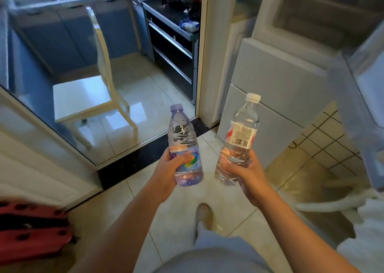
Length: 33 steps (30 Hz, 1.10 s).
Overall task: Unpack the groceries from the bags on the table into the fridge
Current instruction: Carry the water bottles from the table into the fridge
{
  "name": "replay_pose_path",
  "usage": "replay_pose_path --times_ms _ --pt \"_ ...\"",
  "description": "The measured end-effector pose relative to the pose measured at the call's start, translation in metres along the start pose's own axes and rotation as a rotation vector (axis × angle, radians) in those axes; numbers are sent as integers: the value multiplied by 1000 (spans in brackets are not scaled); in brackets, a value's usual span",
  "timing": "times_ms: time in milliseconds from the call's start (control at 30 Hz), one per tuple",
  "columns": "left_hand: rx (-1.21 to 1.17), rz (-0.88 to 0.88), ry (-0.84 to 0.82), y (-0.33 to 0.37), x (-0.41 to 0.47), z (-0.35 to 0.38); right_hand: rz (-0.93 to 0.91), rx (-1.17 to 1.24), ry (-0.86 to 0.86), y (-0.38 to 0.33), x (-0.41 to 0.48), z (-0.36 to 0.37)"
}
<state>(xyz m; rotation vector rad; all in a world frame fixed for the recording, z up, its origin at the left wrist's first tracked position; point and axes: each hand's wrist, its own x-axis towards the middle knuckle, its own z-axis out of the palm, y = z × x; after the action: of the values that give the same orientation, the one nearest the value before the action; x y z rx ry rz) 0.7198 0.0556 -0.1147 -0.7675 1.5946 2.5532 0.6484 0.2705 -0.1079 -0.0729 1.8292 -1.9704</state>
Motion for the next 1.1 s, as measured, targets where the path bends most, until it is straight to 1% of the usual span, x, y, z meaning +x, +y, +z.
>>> replay_pose_path --times_ms 200,333,433,533,667,833,1100 --pt "82 51 -5 59 102 18 -83 -68 28 -40 113 3" --pt "101 91 -31 103 171 50 -125 -102 51 -79 184 -13" --pt "123 163 -85 136 223 82 -185 -101 84 -113 234 -33" --pt "149 188 -158 157 264 113 -238 -98 127 -136 271 -56" --pt "206 219 -208 184 313 157 -290 -97 239 -169 305 -83" --pt "294 285 -311 213 375 224 -368 -82 360 -207 343 -115" --pt "404 412 -508 254 457 342 -493 40 600 -272 398 -176"
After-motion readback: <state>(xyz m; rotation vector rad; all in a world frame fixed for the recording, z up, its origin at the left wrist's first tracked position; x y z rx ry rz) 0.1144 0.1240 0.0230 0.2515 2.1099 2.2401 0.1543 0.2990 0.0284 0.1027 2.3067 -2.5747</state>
